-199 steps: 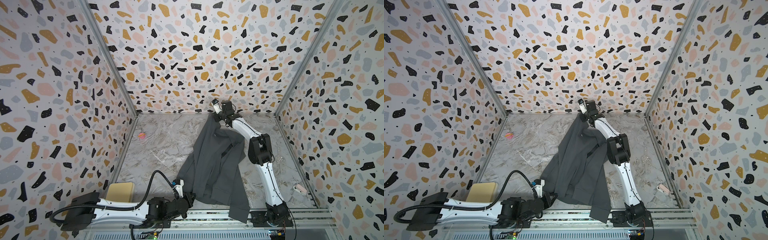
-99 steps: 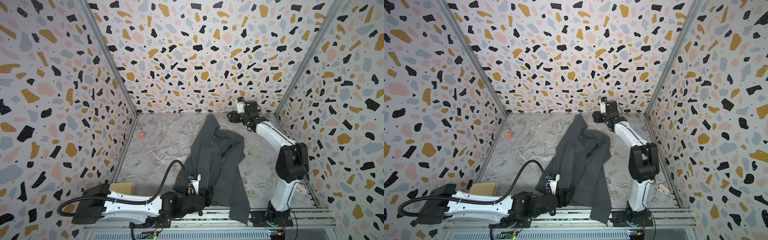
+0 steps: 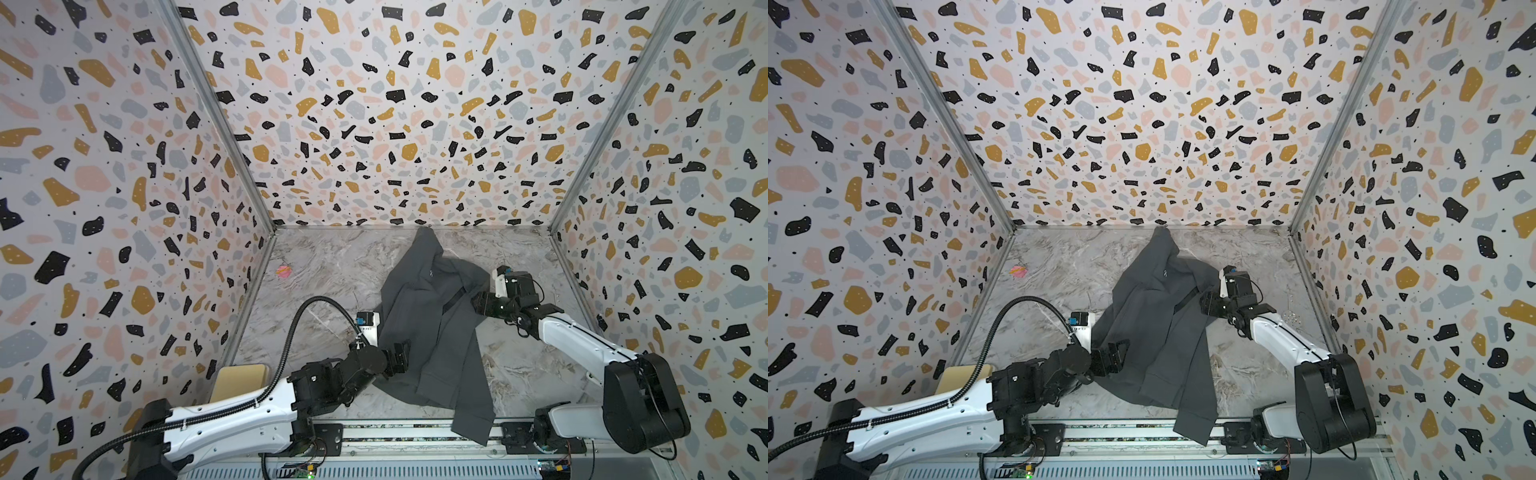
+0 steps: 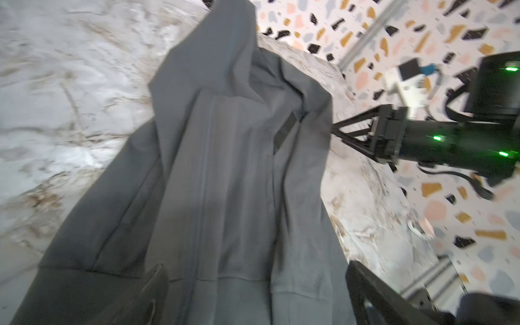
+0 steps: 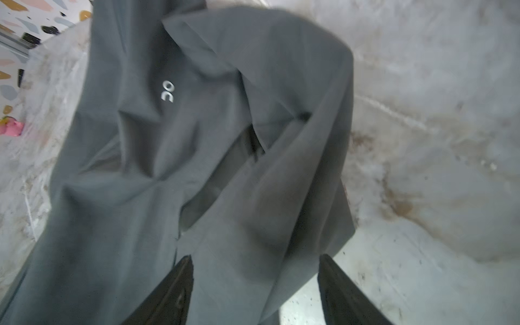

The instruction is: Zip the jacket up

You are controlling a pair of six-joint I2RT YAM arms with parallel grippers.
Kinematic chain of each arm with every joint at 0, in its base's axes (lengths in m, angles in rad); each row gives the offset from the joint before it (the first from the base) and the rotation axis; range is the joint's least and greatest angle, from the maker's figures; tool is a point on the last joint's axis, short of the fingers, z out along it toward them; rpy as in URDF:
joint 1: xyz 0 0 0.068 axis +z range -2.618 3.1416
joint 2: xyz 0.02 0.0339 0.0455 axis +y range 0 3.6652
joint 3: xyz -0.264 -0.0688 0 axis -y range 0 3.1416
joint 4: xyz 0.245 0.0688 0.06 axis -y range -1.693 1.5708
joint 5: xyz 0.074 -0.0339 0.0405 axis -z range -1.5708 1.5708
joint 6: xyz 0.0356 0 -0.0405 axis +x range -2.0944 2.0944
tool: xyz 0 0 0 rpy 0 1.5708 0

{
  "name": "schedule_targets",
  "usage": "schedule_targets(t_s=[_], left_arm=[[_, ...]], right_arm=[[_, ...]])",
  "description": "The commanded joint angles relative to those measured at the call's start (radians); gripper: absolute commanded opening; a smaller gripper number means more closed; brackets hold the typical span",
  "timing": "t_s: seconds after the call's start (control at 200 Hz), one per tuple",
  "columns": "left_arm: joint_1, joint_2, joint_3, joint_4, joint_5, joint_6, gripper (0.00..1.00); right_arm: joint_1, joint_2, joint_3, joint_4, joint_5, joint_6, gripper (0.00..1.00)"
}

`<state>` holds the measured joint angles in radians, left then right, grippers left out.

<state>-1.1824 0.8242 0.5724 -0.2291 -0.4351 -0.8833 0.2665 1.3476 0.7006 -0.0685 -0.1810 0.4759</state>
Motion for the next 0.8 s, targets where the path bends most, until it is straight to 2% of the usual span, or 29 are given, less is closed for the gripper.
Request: schedule_targets(t_s=[0.0, 0.105, 0.15, 0.205, 0.25, 0.3, 0.345, 0.38, 0.401, 0.481, 0.551, 0.616, 0.711, 0.796], left_arm=[[0.004, -0.011, -0.013, 0.042, 0.209, 0.145, 1.00], [0.003, -0.034, -0.023, 0.011, 0.262, 0.142, 1.00], [0.004, -0.056, -0.023, -0.018, 0.214, 0.121, 1.00], [0.003, -0.091, -0.023, -0.066, 0.102, 0.072, 1.00], [0.004, -0.120, -0.023, -0.109, -0.004, 0.035, 1.00], [0.007, -0.138, -0.014, -0.175, -0.134, 0.005, 1.00], [0.025, -0.121, 0.010, -0.282, -0.256, -0.107, 1.00], [0.061, -0.090, 0.036, -0.361, -0.313, -0.151, 1.00], [0.087, -0.065, 0.050, -0.395, -0.322, -0.156, 1.00], [0.187, 0.015, 0.092, -0.434, -0.297, -0.134, 1.00], [0.255, 0.077, 0.098, -0.366, -0.262, -0.073, 1.00], [0.338, 0.138, 0.085, -0.280, -0.189, -0.024, 1.00], [0.467, 0.233, 0.046, -0.107, -0.011, 0.029, 1.00], [0.522, 0.330, 0.031, 0.035, 0.112, 0.025, 0.96]], right_arm=[[-0.018, 0.037, -0.028, 0.116, -0.028, 0.070, 0.72], [-0.018, 0.153, 0.005, 0.170, -0.056, 0.060, 0.72], [-0.024, 0.214, 0.036, 0.178, -0.063, 0.048, 0.70], [-0.034, 0.279, 0.075, 0.187, -0.081, 0.029, 0.62], [-0.046, 0.324, 0.116, 0.177, -0.106, 0.007, 0.49], [-0.057, 0.351, 0.163, 0.150, -0.125, -0.023, 0.26], [-0.060, 0.356, 0.204, 0.116, -0.117, -0.061, 0.10], [-0.059, 0.350, 0.239, 0.077, -0.089, -0.100, 0.01], [-0.058, 0.344, 0.260, 0.051, -0.058, -0.118, 0.00], [-0.058, 0.299, 0.324, -0.042, 0.099, -0.185, 0.00], [-0.065, 0.248, 0.356, -0.085, 0.224, -0.240, 0.00], [-0.087, 0.210, 0.366, -0.099, 0.262, -0.267, 0.00], [-0.138, 0.153, 0.357, -0.108, 0.270, -0.277, 0.00], [-0.173, 0.103, 0.328, -0.108, 0.294, -0.287, 0.00]])
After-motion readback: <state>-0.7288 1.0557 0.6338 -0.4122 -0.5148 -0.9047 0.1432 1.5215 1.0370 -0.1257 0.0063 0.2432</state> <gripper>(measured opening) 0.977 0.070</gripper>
